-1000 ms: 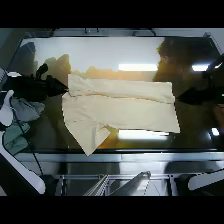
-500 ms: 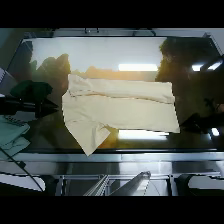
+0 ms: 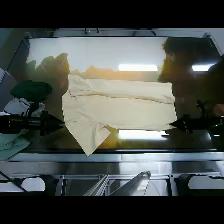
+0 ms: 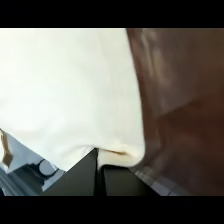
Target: Fold the shirts.
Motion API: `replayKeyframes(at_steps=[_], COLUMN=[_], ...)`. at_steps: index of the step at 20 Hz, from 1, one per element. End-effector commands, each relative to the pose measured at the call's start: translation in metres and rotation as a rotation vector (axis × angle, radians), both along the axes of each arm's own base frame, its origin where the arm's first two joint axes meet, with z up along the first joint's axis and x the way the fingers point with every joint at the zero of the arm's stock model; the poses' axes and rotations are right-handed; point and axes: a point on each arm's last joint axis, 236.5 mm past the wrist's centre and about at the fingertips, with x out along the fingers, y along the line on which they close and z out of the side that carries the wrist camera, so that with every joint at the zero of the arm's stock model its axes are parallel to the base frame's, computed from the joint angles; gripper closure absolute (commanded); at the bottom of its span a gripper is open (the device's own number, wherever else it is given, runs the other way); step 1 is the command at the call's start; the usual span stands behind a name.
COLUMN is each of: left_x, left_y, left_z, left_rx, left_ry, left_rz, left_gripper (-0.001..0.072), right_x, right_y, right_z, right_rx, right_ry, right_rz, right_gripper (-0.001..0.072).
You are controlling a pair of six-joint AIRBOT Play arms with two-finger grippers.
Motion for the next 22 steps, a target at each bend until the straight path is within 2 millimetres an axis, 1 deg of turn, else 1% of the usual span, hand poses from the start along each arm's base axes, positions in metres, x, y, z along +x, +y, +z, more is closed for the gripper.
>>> replayKeyframes(at_steps=[1, 4, 5, 6, 7, 8, 10, 11, 12, 13, 14, 15, 16, 17, 18, 19, 20, 21, 22], left_x=[-0.01, -0.01, -0.008, -0.004, 0.0, 0.003, 0.001, 0.002, 0.006, 0.01, 0.014, 0.014, 0.008, -0.001, -0.012, -0.022, -0.029, -0.033, -0.035], left_y=[-0.005, -0.002, 0.0, 0.001, 0.002, 0.006, 0.01, 0.007, -0.001, -0.013, -0.026, -0.041, -0.051, -0.059, -0.065, -0.069, -0.071, -0.07, -0.067], left_z=[-0.007, -0.023, -0.028, -0.031, -0.033, -0.036, -0.044, -0.046, -0.048, -0.049, -0.05, -0.05, -0.05, -0.05, -0.048, -0.045, -0.042, -0.038, -0.034], left_rx=[0.006, 0.049, 0.07, 0.091, 0.111, 0.151, 0.242, 0.267, 0.276, 0.273, 0.266, 0.251, 0.239, 0.226, 0.201, 0.169, 0.141, 0.117, 0.096], left_ry=[0.02, 0.031, 0.027, 0.019, 0.006, -0.011, -0.033, -0.037, -0.05, -0.064, -0.079, -0.106, -0.114, -0.102, -0.088, -0.074, -0.059, -0.044, -0.033], left_rz=[0.012, 0.051, 0.061, 0.068, 0.064, 0.04, -0.056, -0.085, -0.096, -0.096, -0.093, -0.12, -0.152, -0.191, -0.224, -0.25, -0.259, -0.26, -0.252], left_gripper=[0.0408, 0.0405, 0.0282, 0.0038, 0.0006, 0.0007, 0.0007, 0.0007, 0.0007, 0.0008, 0.0072, 0.0173, 0.0206, 0.0259, 0.0354, 0.0486, 0.0585, 0.0636, 0.0636], right_x=[0.013, 0.013, 0.013, 0.013, 0.013, 0.013, 0.013, 0.013, 0.013, 0.013, 0.013, 0.013, 0.013, 0.013, 0.012, 0.011, 0.01, 0.009, 0.007], right_y=[0.005, 0.005, 0.005, 0.005, 0.005, 0.005, 0.005, 0.005, 0.005, 0.005, 0.005, 0.005, 0.006, 0.006, 0.007, 0.009, 0.01, 0.011, 0.013], right_z=[0.006, 0.006, 0.006, 0.006, 0.006, 0.006, 0.006, 0.006, 0.006, 0.006, 0.006, 0.006, 0.007, 0.007, 0.008, 0.01, 0.011, 0.012, 0.014], right_rx=[0.027, 0.026, 0.025, 0.026, 0.026, 0.025, 0.024, 0.023, 0.022, 0.022, 0.022, 0.023, 0.023, 0.027, 0.034, 0.042, 0.048, 0.054, 0.066], right_ry=[-0.048, -0.053, -0.053, -0.054, -0.054, -0.056, -0.056, -0.061, -0.061, -0.062, -0.061, -0.061, -0.061, -0.06, -0.059, -0.058, -0.057, -0.056, -0.054], right_rz=[-0.028, -0.023, -0.023, -0.023, -0.023, -0.021, -0.021, -0.017, -0.017, -0.017, -0.017, -0.017, -0.017, -0.014, -0.01, -0.005, -0.001, 0.001, 0.008], right_gripper=[0.0693, 0.0693, 0.0693, 0.0692, 0.0692, 0.0693, 0.0693, 0.0693, 0.0693, 0.0693, 0.0693, 0.0693, 0.0692, 0.0693, 0.0693, 0.0693, 0.0692, 0.0693, 0.0693])
